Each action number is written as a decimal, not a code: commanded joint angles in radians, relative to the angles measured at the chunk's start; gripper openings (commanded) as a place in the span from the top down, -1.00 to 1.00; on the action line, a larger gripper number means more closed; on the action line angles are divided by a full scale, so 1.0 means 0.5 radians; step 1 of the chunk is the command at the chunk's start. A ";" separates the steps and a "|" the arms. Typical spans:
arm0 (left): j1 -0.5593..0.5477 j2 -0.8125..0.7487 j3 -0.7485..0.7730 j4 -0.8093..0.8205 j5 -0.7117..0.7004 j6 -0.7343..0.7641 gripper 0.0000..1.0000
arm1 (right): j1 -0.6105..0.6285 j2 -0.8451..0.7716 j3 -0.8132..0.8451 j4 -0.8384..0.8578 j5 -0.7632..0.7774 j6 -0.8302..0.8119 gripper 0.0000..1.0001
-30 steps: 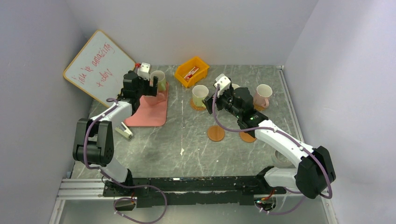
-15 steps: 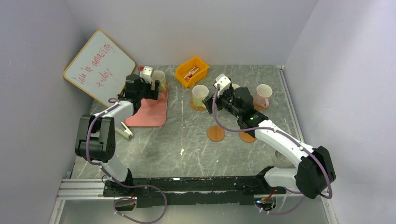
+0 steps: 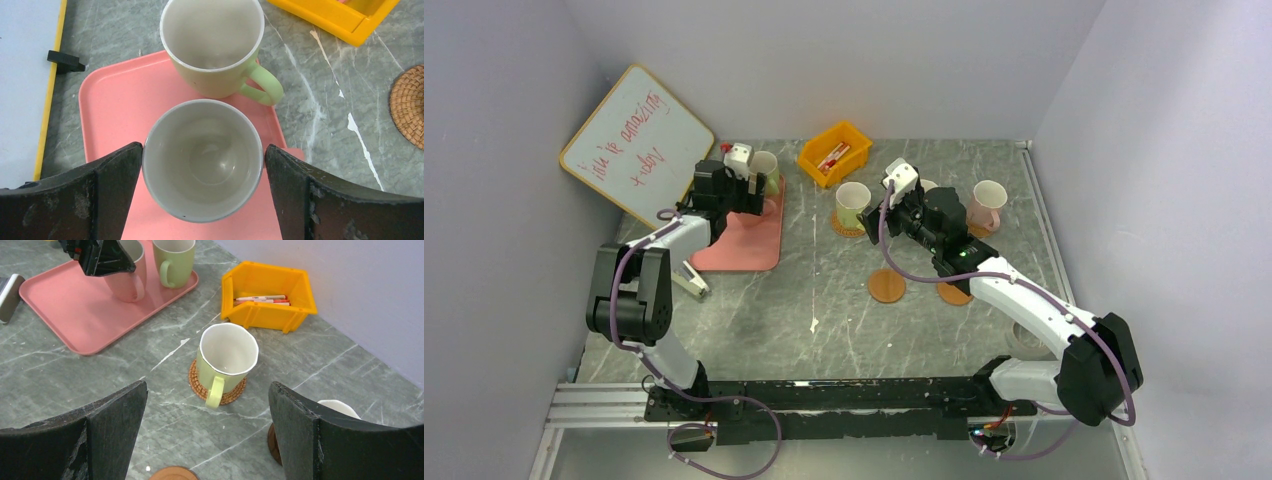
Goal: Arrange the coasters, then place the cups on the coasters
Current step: Pick up the cup from the tray.
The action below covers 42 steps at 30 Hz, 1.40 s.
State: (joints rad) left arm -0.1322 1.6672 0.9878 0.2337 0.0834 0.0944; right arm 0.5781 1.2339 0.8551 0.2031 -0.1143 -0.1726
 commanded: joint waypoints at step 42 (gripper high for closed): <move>0.003 -0.379 0.011 -0.119 0.367 0.094 -0.35 | -0.001 0.008 -0.011 0.086 -0.025 -0.005 -0.86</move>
State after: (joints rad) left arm -0.1307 1.5517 0.9817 0.1177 0.2050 0.1196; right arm 0.5781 1.2381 0.8551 0.2031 -0.1143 -0.1726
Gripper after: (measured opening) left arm 0.868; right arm 0.931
